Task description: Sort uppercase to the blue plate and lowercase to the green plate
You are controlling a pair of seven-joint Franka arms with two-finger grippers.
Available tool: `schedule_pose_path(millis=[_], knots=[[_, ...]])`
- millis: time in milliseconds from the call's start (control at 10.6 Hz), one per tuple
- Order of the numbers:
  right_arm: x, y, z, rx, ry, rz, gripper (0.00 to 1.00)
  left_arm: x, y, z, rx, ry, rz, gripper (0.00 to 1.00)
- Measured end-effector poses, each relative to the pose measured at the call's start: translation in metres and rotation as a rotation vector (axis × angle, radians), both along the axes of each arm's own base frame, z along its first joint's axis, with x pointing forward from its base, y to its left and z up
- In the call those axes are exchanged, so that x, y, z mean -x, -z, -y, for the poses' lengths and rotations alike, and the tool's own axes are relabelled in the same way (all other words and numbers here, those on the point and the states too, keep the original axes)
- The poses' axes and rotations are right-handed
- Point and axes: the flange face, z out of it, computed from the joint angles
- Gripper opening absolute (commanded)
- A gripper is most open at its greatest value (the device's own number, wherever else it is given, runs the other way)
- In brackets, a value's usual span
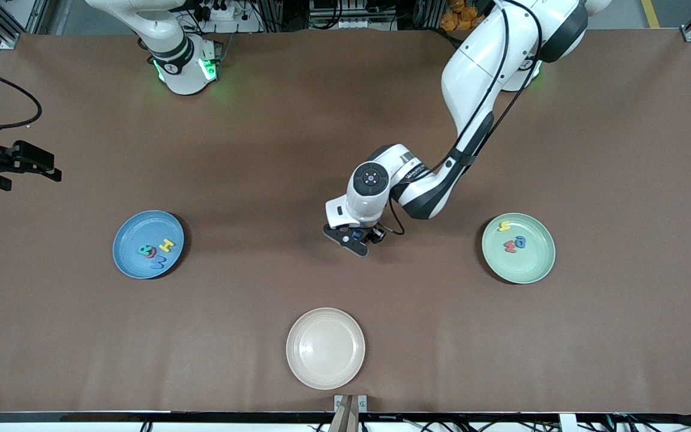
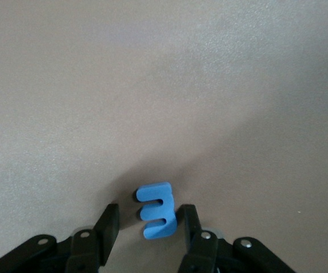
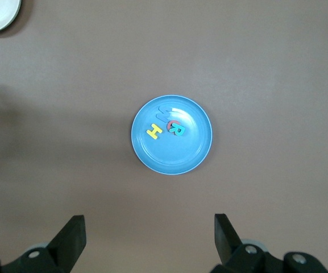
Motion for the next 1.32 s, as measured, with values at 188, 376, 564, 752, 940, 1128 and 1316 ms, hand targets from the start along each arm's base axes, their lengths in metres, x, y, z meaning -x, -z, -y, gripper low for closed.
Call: schedule_pose_path(millis=[188, 376, 564, 752, 940, 1128, 1316], knots=[[0.0, 0.0, 0.0, 0.0, 0.0, 0.001, 1.0, -0.001, 0.0, 0.0, 0.0, -0.001, 0.001, 0.39], [-0.001, 0.0, 0.0, 0.0, 0.0, 0.004, 1.0, -0.002, -0.001, -0.001, -0.002, -0.003, 0.002, 0.32], [-0.001, 0.0, 0.0, 0.0, 0.0, 0.007, 1.0, -0.003, -0.001, -0.002, -0.002, -0.004, 0.004, 0.26], [-0.003, -0.001, -0.003, -0.002, -0.003, 0.019, 1.0, -0.003, -0.002, -0.002, -0.002, -0.004, 0.004, 0.2], [-0.005, -0.002, -0.015, -0.005, -0.022, 0.034, 1.0, -0.003, -0.002, -0.002, -0.002, -0.003, 0.004, 0.13], [-0.005, -0.001, -0.019, -0.005, -0.029, 0.03, 1.0, -0.003, -0.002, -0.002, -0.002, 0.0, 0.004, 0.1], [-0.006, -0.001, -0.024, -0.007, -0.037, 0.03, 1.0, -0.004, -0.002, -0.002, -0.004, 0.005, 0.004, 0.04]])
